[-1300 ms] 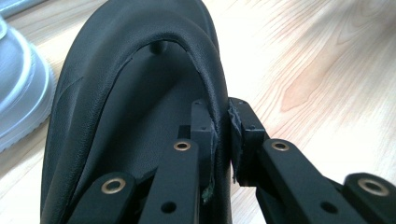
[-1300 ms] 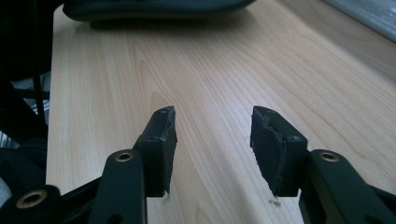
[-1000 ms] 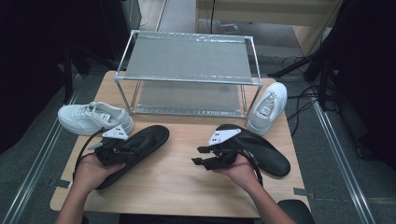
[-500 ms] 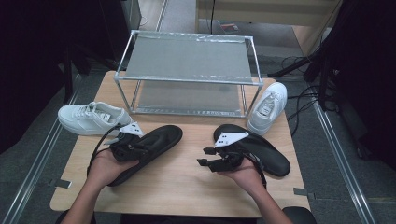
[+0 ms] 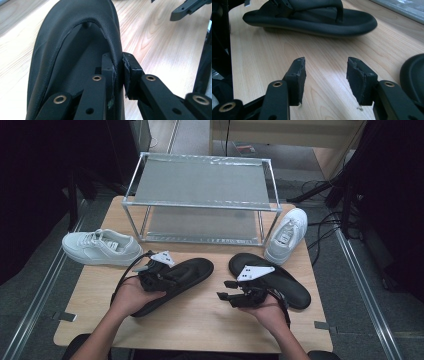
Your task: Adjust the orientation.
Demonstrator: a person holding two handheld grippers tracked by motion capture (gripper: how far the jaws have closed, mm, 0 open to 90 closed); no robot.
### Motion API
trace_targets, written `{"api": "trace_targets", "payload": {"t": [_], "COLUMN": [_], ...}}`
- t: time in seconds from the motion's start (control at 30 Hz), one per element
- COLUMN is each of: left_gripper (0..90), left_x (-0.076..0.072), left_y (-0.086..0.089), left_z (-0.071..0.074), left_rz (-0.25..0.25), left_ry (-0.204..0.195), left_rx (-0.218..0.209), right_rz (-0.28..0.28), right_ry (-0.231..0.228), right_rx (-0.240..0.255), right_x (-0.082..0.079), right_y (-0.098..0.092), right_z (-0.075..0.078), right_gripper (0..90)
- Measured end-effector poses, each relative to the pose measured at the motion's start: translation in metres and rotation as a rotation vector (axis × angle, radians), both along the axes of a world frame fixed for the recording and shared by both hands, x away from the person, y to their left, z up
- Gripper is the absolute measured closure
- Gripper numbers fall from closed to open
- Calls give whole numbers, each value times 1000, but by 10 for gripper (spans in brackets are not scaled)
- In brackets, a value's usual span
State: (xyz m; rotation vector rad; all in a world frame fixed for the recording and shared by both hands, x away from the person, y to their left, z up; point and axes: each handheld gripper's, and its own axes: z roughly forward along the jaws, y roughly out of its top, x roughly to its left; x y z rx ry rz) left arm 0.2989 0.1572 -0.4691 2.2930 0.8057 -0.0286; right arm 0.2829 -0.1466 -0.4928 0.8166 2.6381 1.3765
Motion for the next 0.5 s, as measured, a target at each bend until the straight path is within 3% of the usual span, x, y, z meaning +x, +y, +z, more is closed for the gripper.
{"api": "trace_targets", "payload": {"t": [0.27,0.5], "left_gripper": [808,807], "left_x": [6,9], "left_y": [-30,-42], "left_z": [-12,-25], "left_rz": [-24,-37], "left_ry": [16,24], "left_rx": [0,1], "right_rz": [-19,-33], "right_ry": [-5,-4], "right_rx": [0,-2], "right_x": [-3,-2], "right_y": [-3,2], "right_z": [-2,-6], "right_gripper": [512,513]}}
